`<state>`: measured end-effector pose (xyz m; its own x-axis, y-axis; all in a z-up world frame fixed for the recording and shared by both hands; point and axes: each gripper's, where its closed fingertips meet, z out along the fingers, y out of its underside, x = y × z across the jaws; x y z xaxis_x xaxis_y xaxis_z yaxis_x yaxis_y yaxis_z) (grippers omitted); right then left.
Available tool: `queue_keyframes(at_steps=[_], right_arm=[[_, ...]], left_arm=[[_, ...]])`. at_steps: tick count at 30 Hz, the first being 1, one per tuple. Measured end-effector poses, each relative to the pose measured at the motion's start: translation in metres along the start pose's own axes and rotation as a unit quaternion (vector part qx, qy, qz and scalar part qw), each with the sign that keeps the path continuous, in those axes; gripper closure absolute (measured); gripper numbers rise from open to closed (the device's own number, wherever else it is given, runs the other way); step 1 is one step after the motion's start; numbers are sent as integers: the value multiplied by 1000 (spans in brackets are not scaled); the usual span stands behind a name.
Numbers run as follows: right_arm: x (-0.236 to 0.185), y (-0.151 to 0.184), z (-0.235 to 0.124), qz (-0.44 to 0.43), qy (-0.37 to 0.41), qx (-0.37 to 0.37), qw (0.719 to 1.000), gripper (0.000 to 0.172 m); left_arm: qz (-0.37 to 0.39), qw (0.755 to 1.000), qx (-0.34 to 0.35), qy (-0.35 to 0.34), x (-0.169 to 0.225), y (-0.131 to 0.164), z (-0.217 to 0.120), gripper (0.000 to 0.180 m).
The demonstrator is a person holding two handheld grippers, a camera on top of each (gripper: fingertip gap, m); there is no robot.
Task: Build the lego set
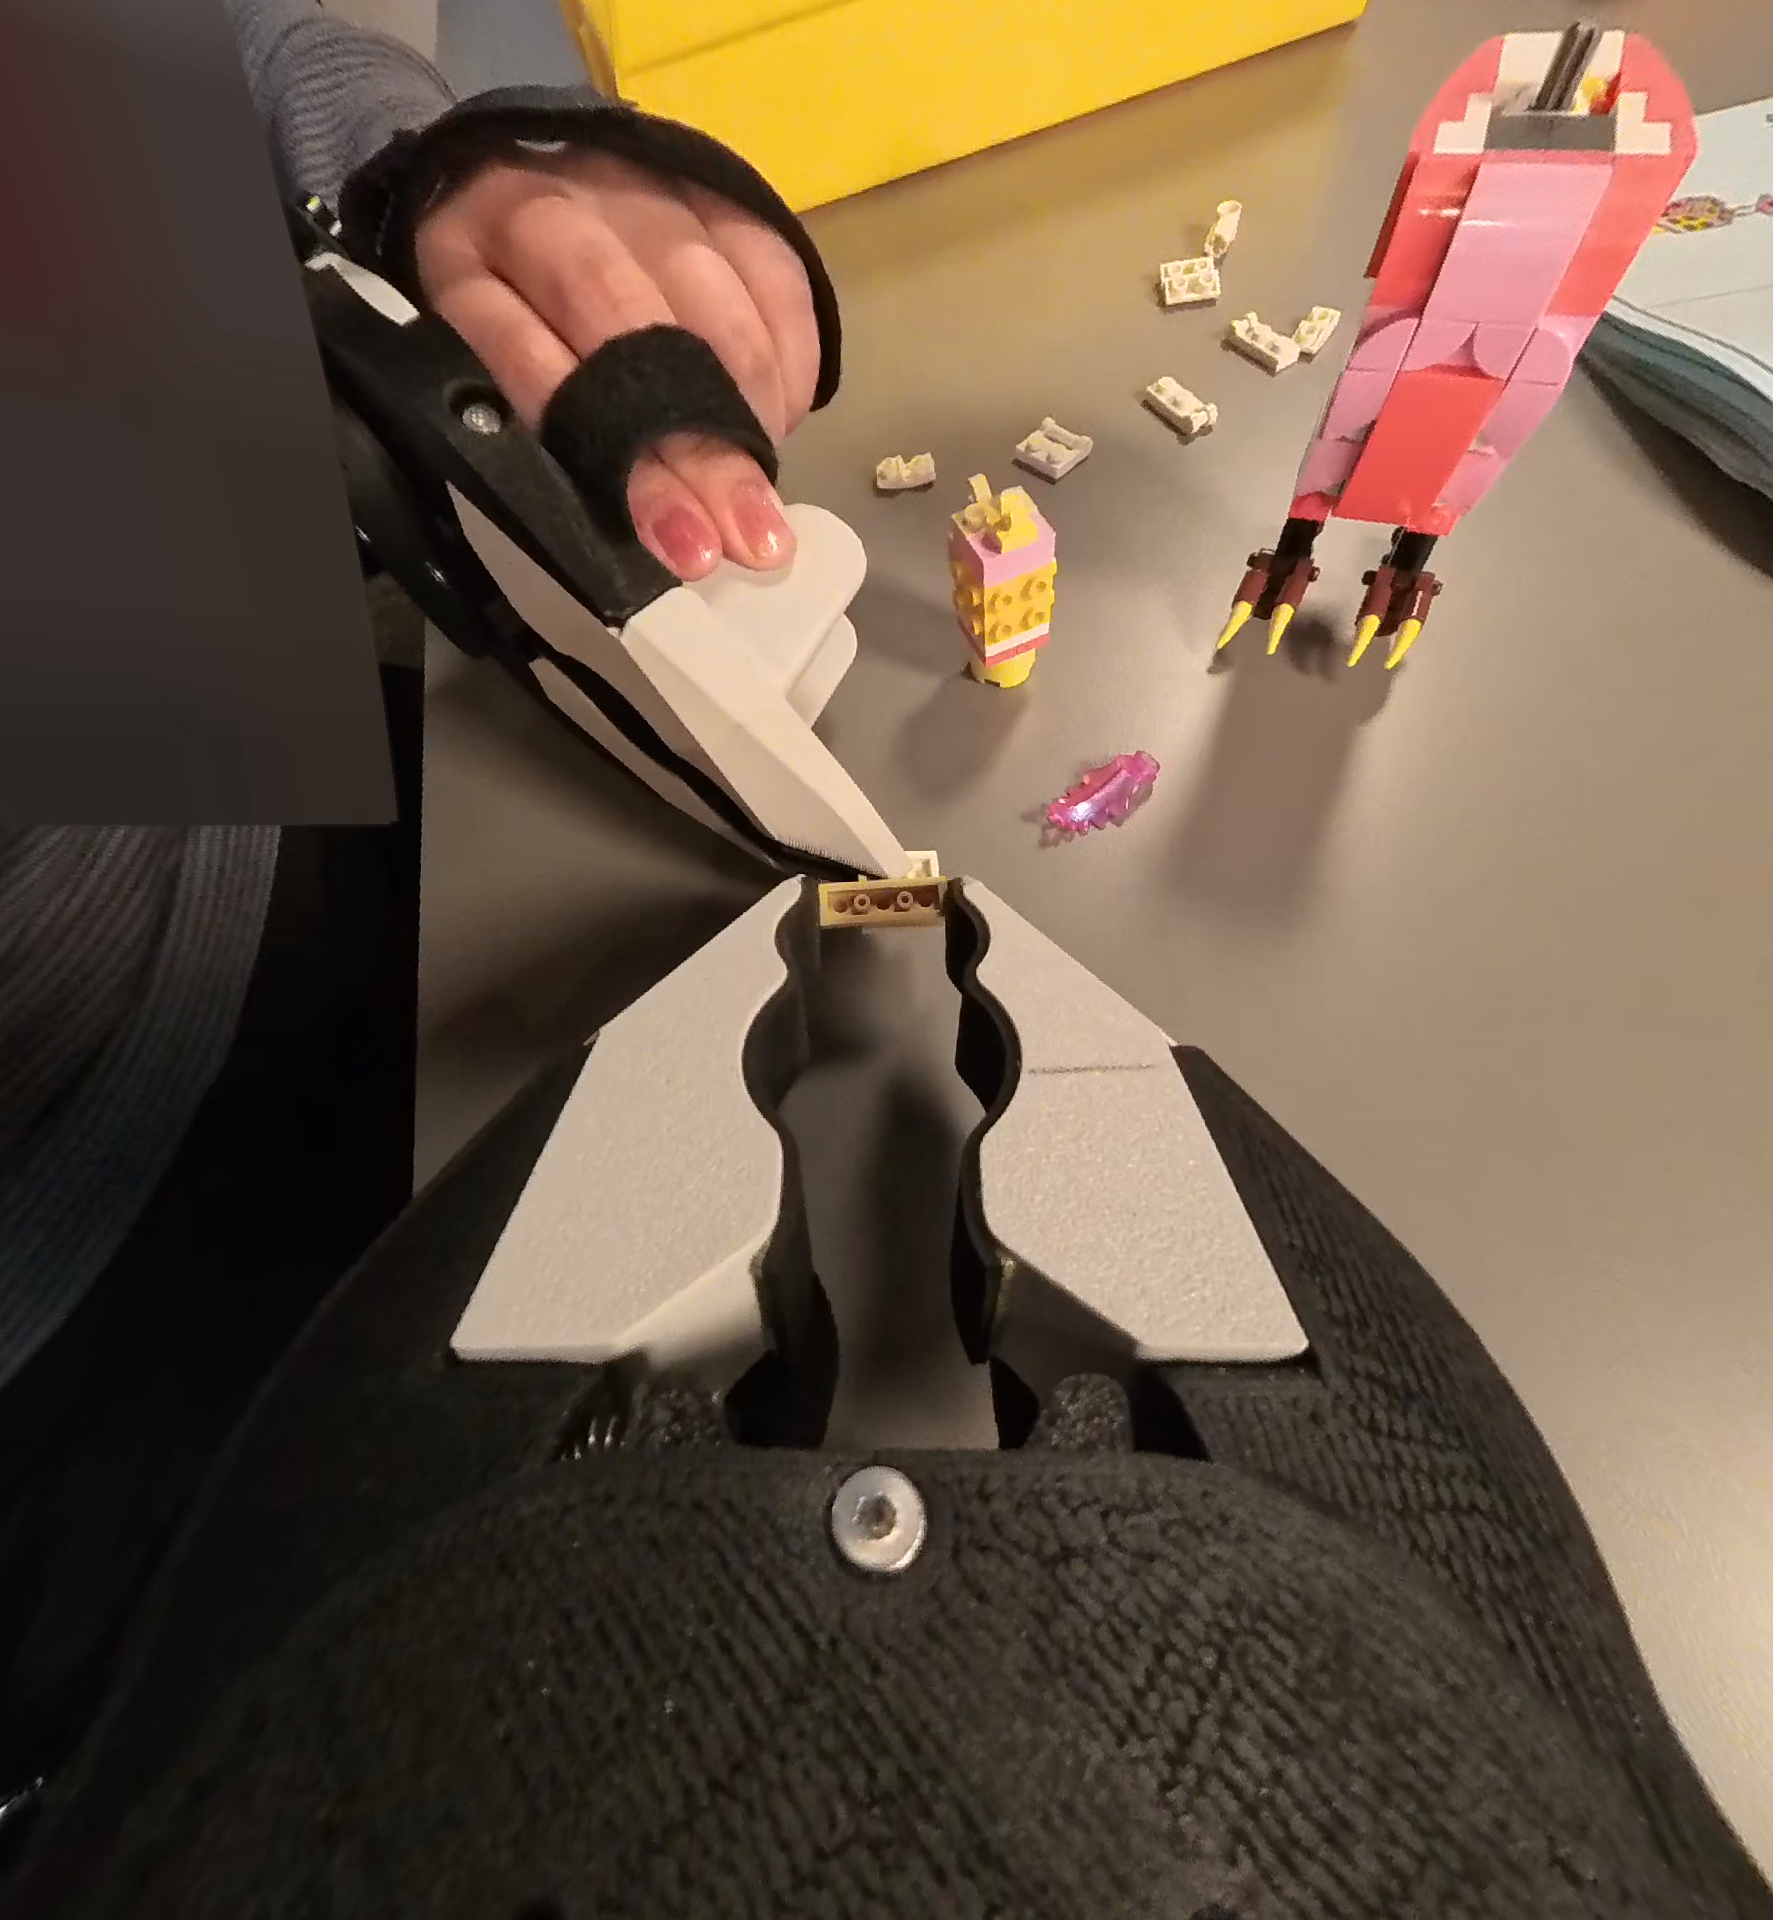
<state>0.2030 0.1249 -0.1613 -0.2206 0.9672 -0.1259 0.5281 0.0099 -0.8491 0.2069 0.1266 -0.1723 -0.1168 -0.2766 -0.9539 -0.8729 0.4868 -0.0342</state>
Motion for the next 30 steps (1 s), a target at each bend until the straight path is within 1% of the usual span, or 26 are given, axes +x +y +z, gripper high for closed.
queue_keyframes(at_steps=[9,13,16,19,22,24,28,30], right_arm=[[-1,5,2,-14,-1,-30,999,149],[-1,6,2,-27,4,-77,997,149],[-4,8,2,-21,-13,-111,993,149],[-4,8,3,-5,-29,-134,991,149],[-3,9,4,-13,-25,-153,988,150],[-5,9,3,-6,-30,-160,987,150],[-7,8,2,51,-58,-151,985,149],[-7,8,3,34,-54,-151,986,149]], left_arm=[[3,1000,1,13,3,-1,-1,177],[8,1000,-1,14,3,-2,-1,178],[15,1000,4,11,3,-5,-3,178],[13,1000,0,15,4,-4,-3,178],[10,1000,-5,20,5,-3,-3,178],[16,1000,0,14,4,-5,-3,178],[21,1000,3,10,3,-7,-4,178],[19,1000,0,12,4,-6,-4,178]])
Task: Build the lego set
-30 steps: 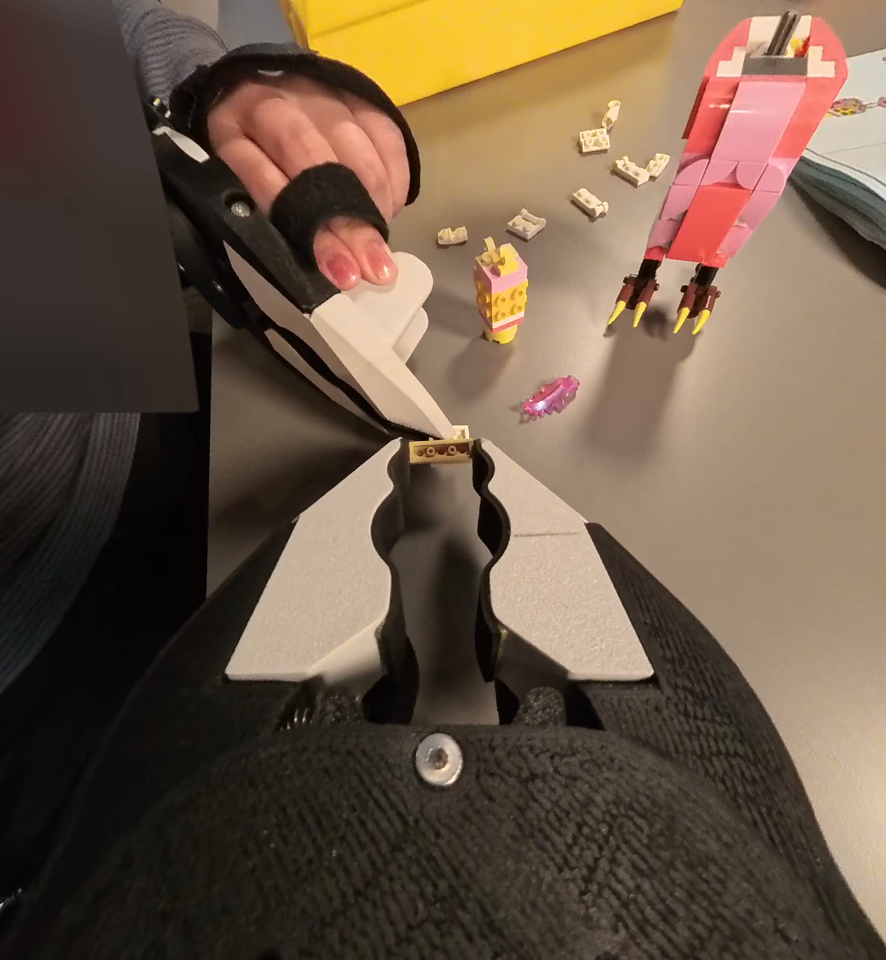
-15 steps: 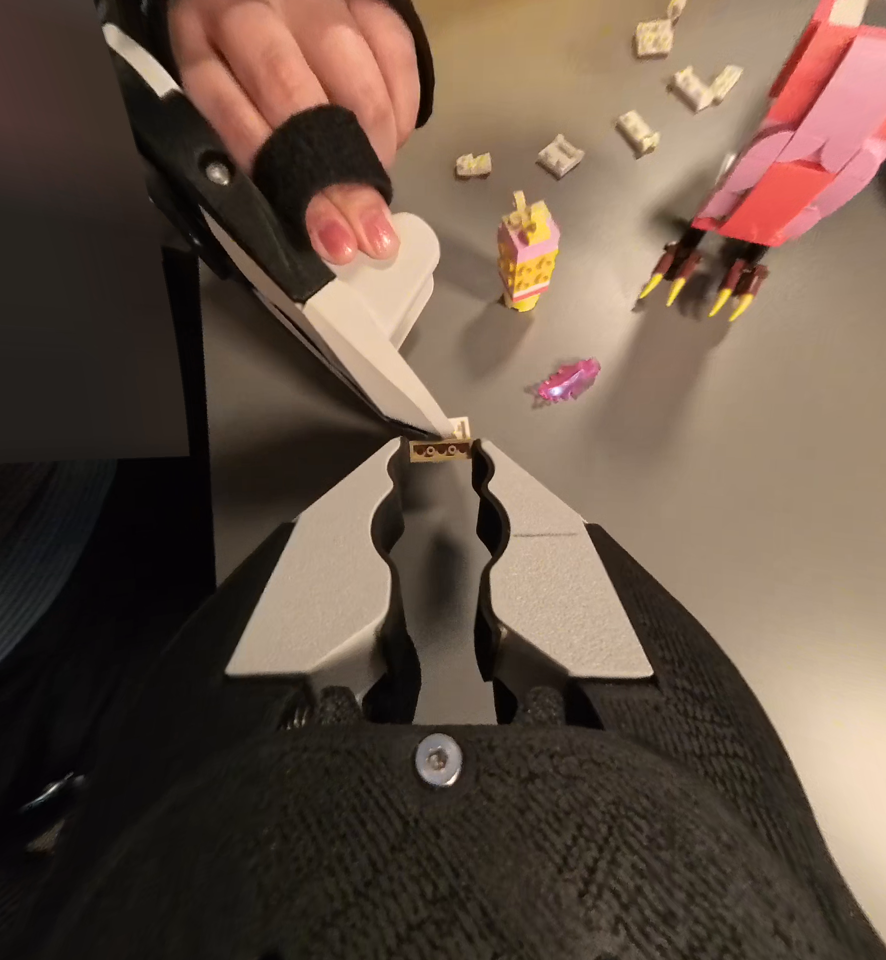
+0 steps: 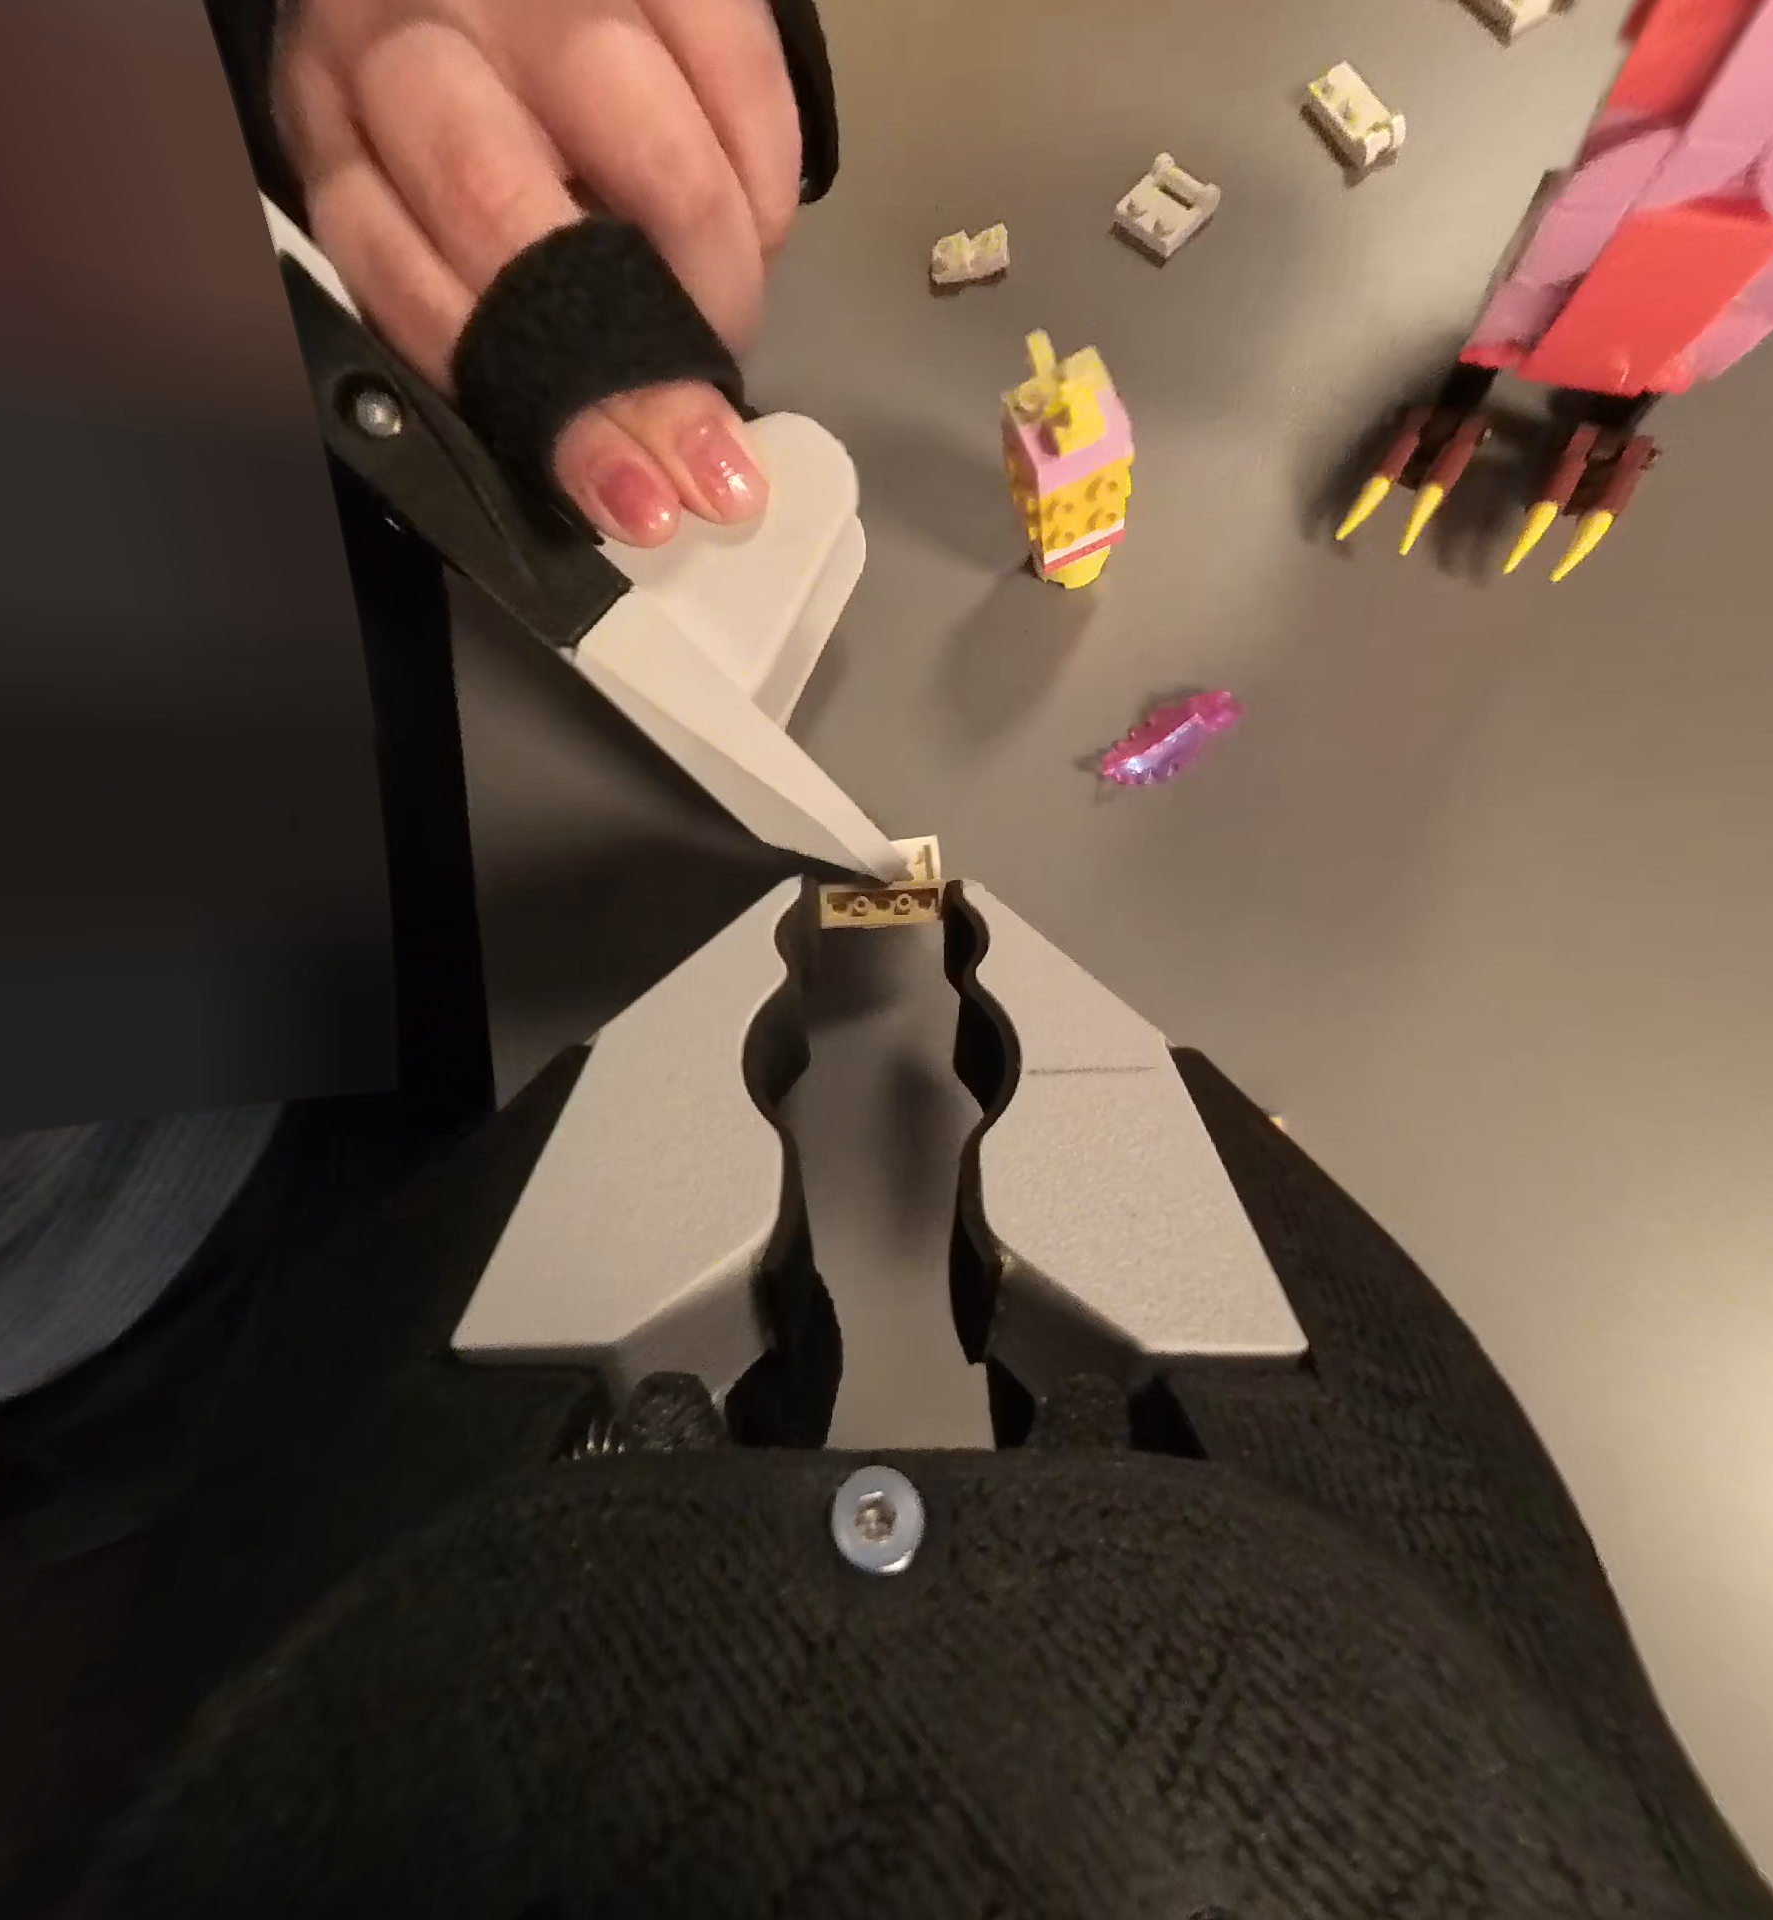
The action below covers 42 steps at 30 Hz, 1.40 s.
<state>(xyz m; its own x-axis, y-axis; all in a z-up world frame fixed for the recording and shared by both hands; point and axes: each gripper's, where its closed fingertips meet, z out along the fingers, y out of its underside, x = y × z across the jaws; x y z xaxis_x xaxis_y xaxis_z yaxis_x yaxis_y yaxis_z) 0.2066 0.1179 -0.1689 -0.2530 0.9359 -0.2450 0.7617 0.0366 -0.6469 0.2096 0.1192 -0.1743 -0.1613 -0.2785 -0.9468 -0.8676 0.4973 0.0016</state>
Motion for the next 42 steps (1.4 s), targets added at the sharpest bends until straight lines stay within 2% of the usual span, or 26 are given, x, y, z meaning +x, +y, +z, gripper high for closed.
queue_keyframes(at_steps=[3,7,11,14,15,18,25,32,36,42], right_arm=[[0,0,0,-40,31,-12,999,149],[-1,-1,-1,6,15,8,1000,149],[1,-3,-4,-2,31,41,999,149],[1,-7,-10,-30,51,78,995,127],[-1,-8,-12,-47,59,91,993,125],[-4,-6,-14,-86,90,103,987,131],[5,2,-12,-76,106,105,986,135],[22,7,-8,-93,106,45,989,140],[26,11,-4,-39,85,8,996,143],[29,15,-7,76,131,-4,988,149]], left_arm=[[2,1000,1,-4,-1,0,0,178],[2,1000,5,-6,-1,-1,-1,178],[-1,1000,0,-10,-2,1,1,177],[-6,1000,0,-12,-3,2,1,177],[-15,1000,1,-11,-3,2,1,177],[-51,999,2,-1,-5,5,2,177],[-28,999,-6,24,5,8,2,177],[-21,999,-7,30,7,10,0,177],[-16,999,-14,30,7,13,0,177],[-10,999,-26,32,7,16,0,177]])
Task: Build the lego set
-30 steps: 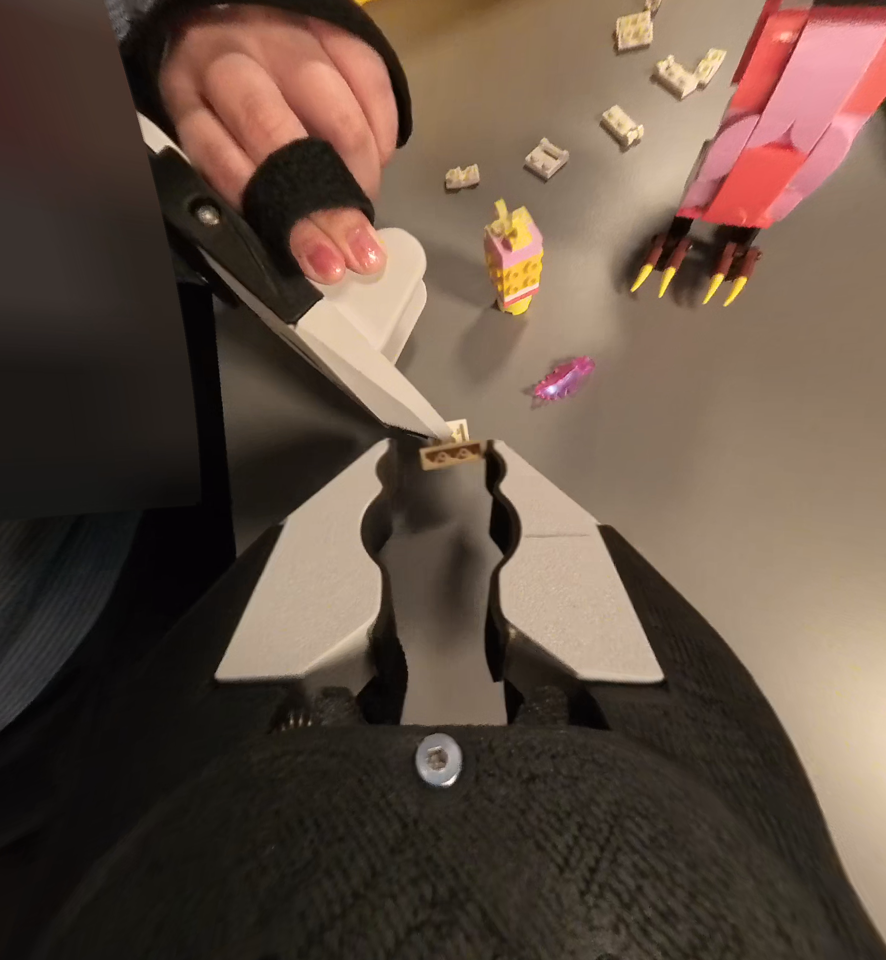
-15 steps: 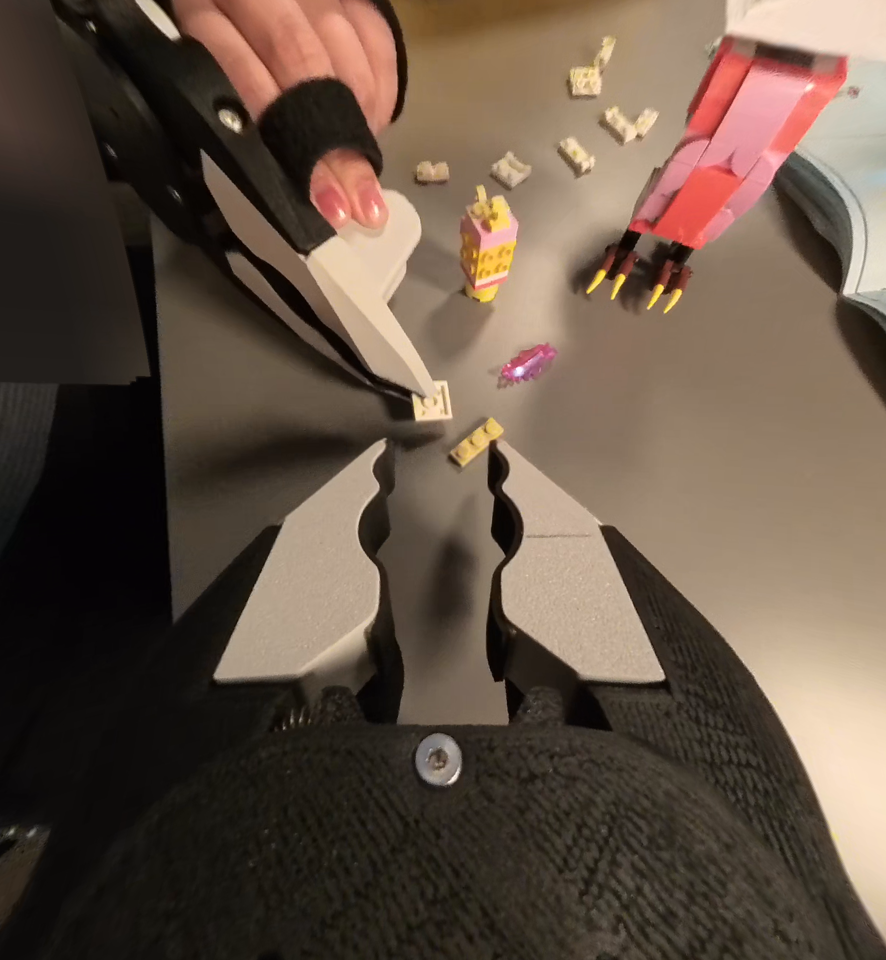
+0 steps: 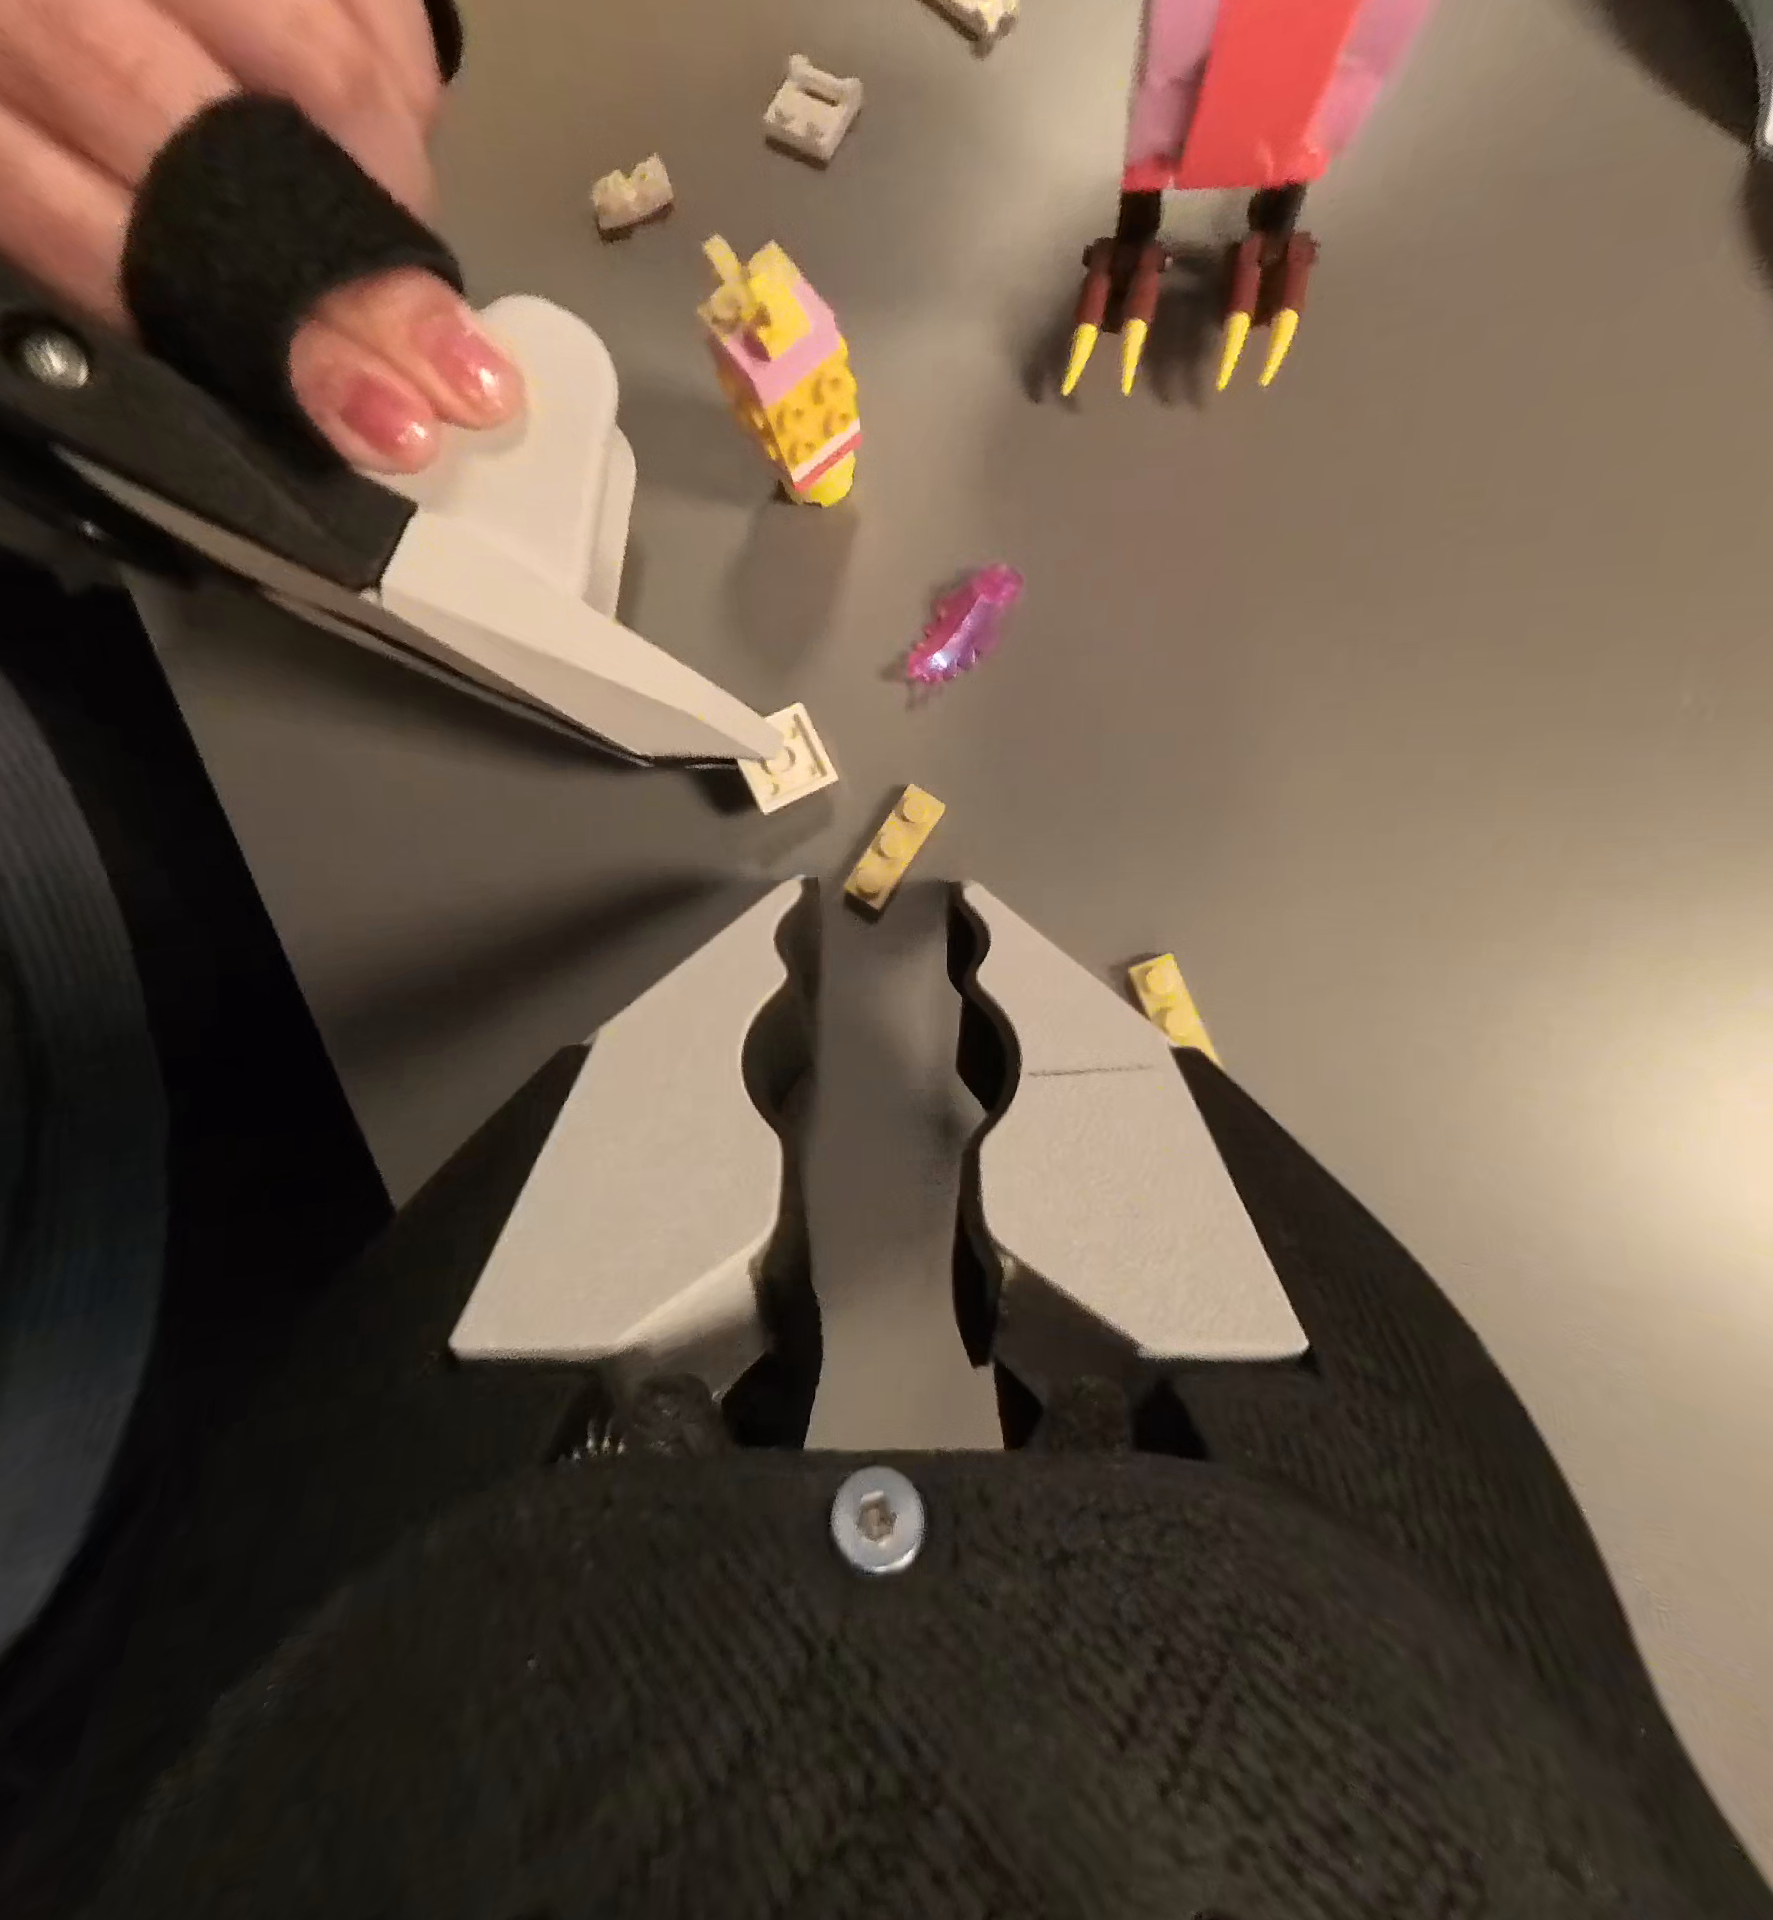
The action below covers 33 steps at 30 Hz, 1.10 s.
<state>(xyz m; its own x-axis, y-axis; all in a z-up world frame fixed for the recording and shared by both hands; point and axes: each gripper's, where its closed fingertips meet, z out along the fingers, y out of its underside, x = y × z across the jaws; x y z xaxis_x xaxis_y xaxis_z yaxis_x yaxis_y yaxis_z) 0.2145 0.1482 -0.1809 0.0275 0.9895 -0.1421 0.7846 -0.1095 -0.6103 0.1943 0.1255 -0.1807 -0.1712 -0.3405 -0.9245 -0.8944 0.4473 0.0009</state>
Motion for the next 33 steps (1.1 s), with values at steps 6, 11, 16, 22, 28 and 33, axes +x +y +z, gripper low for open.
queue_keyframes(at_steps=[6,11,16,22,28,33], right_arm=[[1,-3,4,22,79,13,997,157],[7,-2,2,-75,152,-30,985,166],[21,-6,-12,-347,265,-97,894,167],[17,2,-17,-729,294,-237,572,167],[-2,6,-15,-826,235,-250,447,167],[-20,12,-7,-844,198,-227,443,162]], left_arm=[[0,1000,-3,0,0,0,0,177],[-1,1000,-3,0,0,0,1,177],[1,1000,-4,1,-1,0,1,177],[2,1000,-4,1,-1,0,1,177],[4,1000,-3,1,-1,-1,1,178],[5,1000,-2,1,-1,-2,2,177]])
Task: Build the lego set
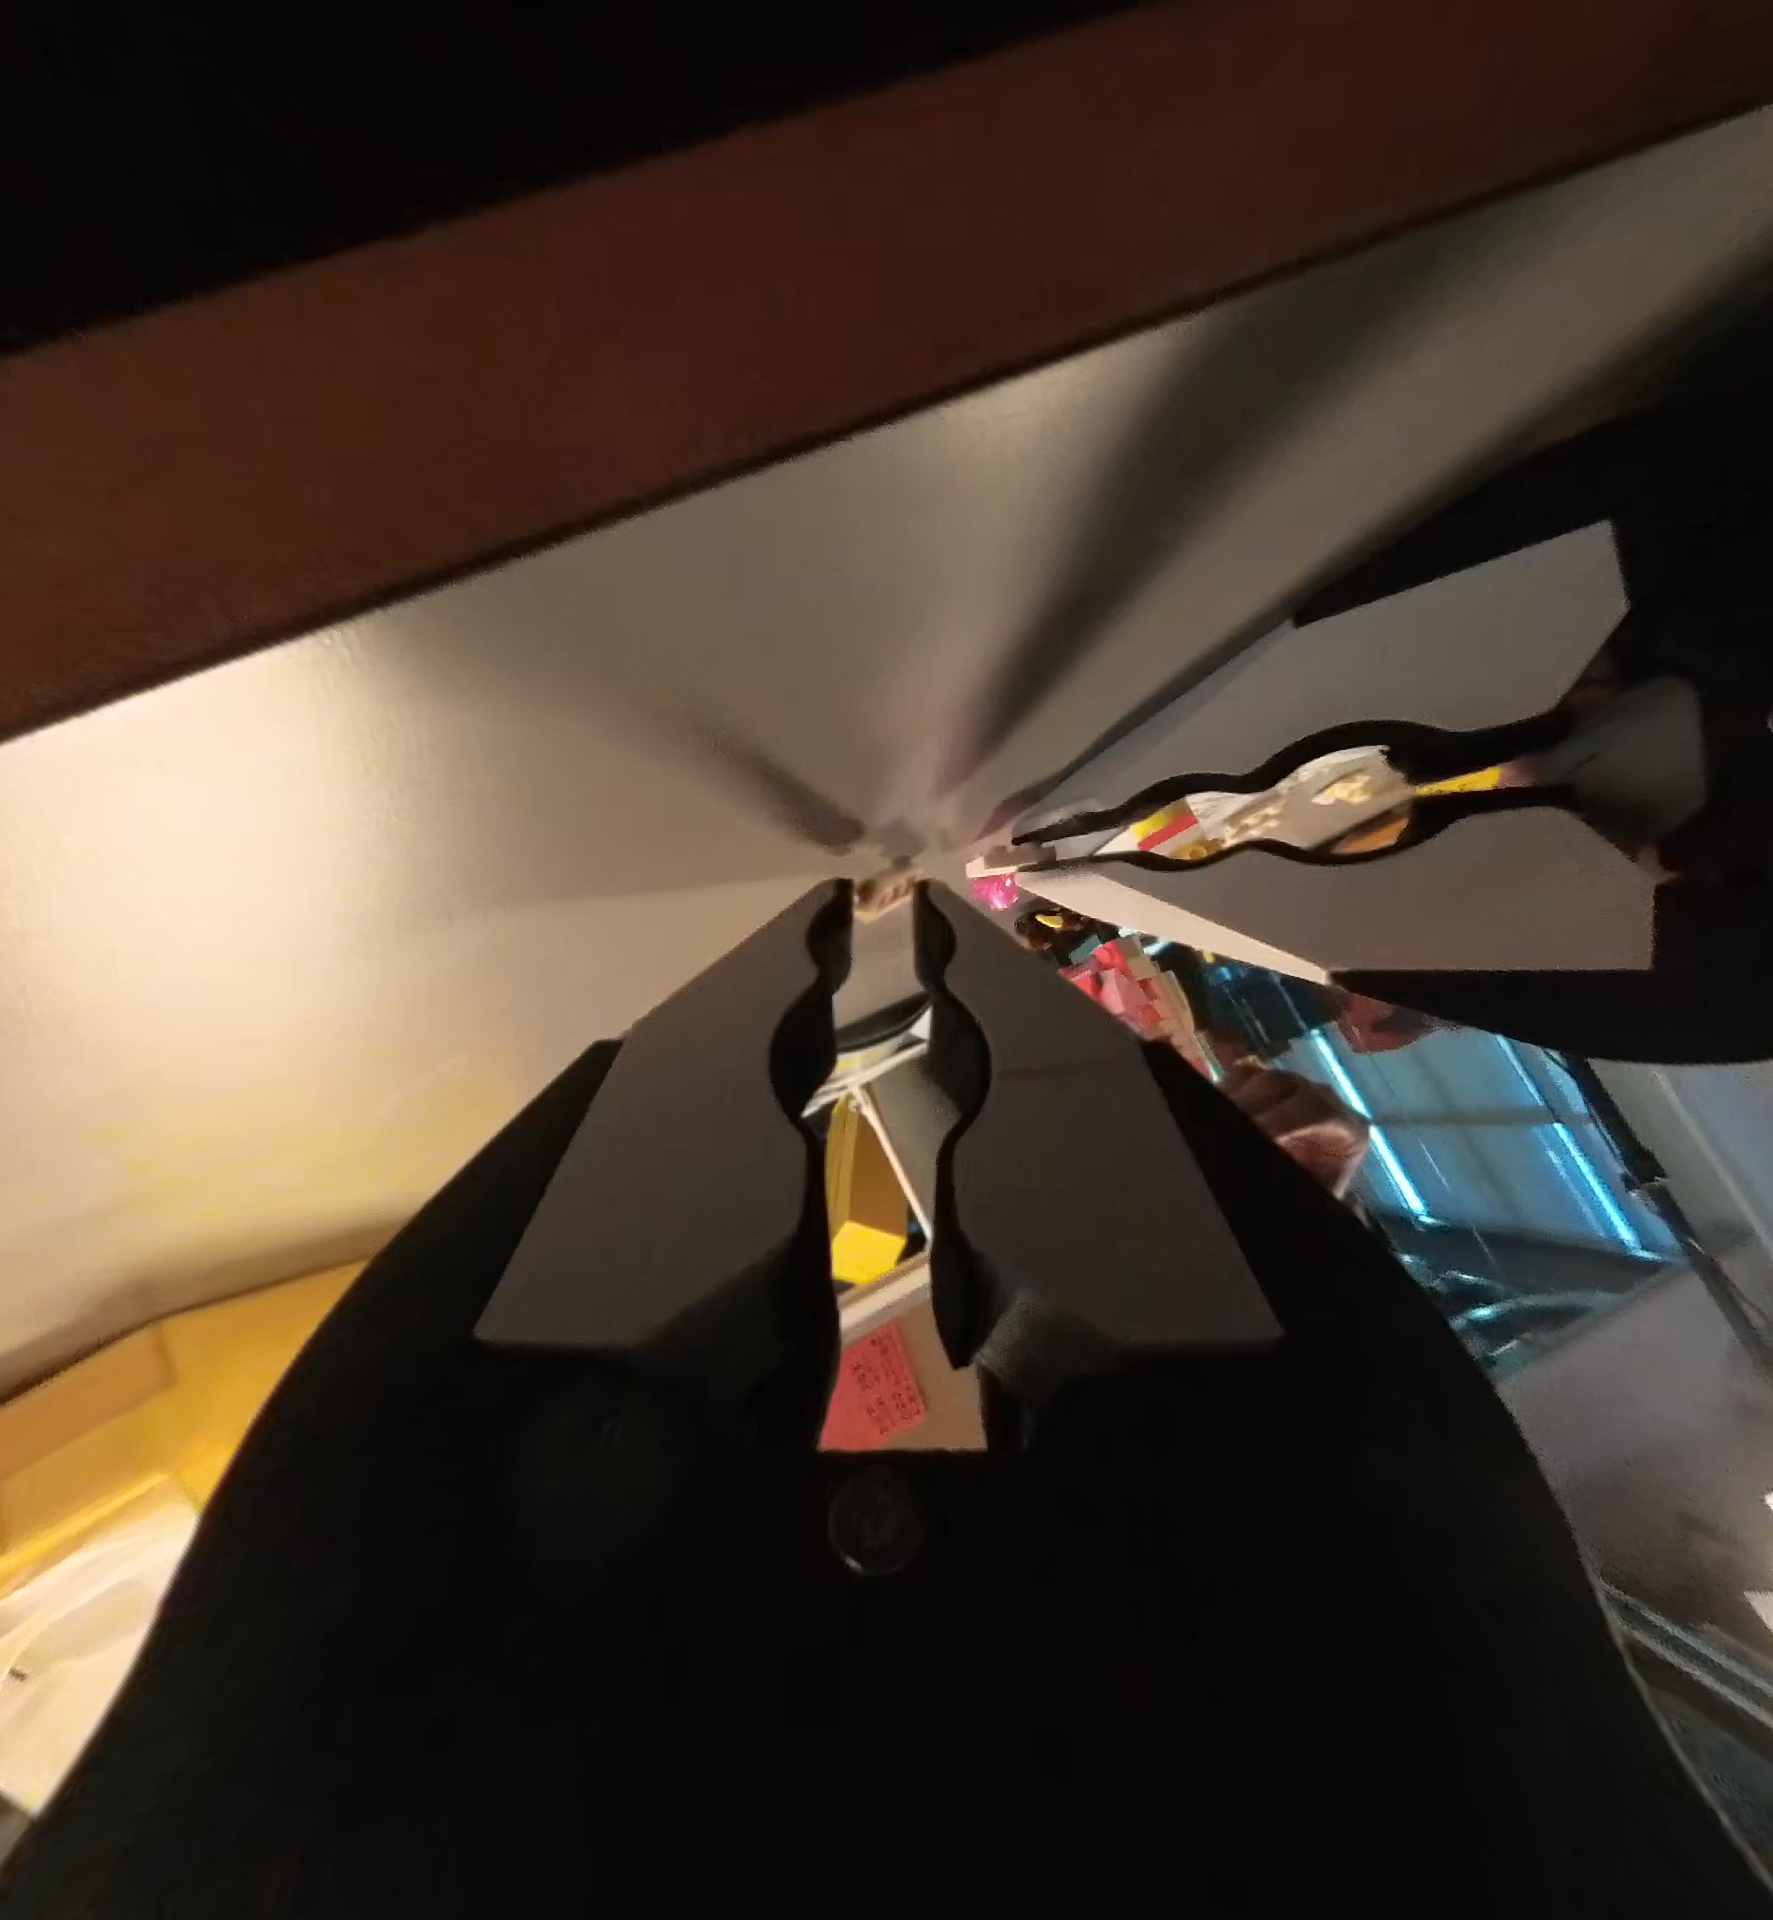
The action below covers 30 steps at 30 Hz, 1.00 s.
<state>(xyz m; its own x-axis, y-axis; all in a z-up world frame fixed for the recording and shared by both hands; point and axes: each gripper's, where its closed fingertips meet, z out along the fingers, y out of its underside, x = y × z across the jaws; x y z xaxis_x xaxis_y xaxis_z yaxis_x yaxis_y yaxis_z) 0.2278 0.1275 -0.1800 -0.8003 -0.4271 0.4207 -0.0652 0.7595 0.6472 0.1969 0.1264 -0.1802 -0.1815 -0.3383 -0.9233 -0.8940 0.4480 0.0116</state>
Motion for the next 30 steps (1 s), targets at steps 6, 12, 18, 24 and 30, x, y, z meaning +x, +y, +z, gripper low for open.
queue_keyframes(at_steps=[6,12,18,24,30], right_arm=[[8,0,-10,261,-36,88,961,150],[-3,2,-10,599,-154,184,764,167],[-1,-11,-6,674,-189,238,673,165],[8,6,0,726,-142,284,610,149],[7,-2,2,730,-144,323,585,136]], left_arm=[[2,1000,1,0,0,-1,0,177],[3,1000,2,0,0,-1,0,177],[4,1000,5,0,0,-2,0,177],[4,1000,8,0,0,-2,0,177],[4,1000,10,0,0,-2,0,177]])
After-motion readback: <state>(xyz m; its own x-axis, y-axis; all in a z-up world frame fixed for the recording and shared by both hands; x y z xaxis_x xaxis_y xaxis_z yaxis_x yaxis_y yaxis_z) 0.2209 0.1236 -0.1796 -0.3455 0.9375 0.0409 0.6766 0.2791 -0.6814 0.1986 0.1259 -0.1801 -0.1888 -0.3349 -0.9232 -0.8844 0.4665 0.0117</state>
